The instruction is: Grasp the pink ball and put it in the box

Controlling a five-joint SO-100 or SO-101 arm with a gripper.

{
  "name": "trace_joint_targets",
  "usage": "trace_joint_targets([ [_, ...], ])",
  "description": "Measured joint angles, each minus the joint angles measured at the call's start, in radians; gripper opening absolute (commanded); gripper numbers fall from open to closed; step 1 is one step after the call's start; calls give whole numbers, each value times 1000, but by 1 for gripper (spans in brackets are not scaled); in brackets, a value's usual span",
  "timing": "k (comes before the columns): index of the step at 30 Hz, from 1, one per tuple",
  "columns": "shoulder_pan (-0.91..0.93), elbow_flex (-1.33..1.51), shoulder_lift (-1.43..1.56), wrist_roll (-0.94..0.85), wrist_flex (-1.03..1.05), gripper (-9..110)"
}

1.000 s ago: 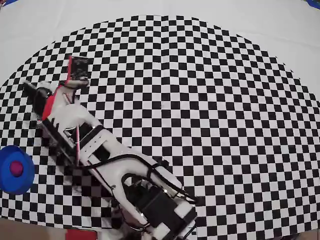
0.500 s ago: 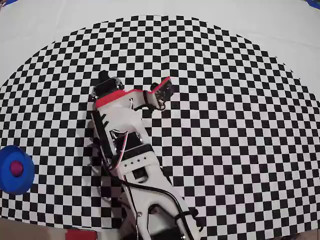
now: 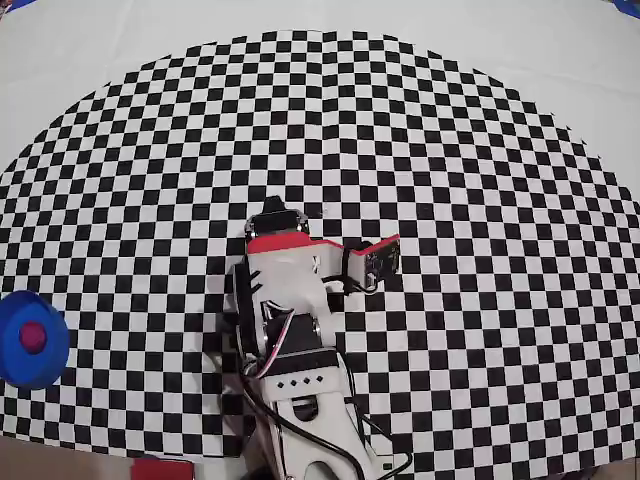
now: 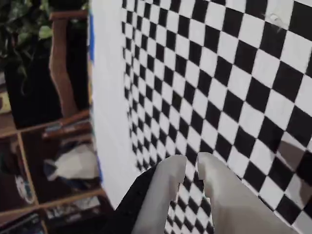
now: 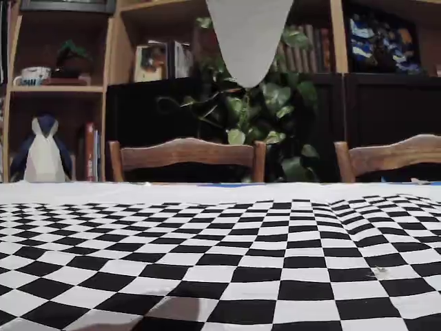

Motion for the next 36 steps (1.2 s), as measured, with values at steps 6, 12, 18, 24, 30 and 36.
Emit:
trace_joint_targets([
  [6, 34, 57, 107, 12, 107, 0],
  [12, 60, 60, 179, 21, 232, 0],
  [18, 75, 60, 186, 25, 301, 0],
  [24, 92, 60, 186, 31, 319, 0],
  [30, 92, 60, 186, 31, 319, 0],
  [36, 92, 60, 186, 31, 319, 0],
])
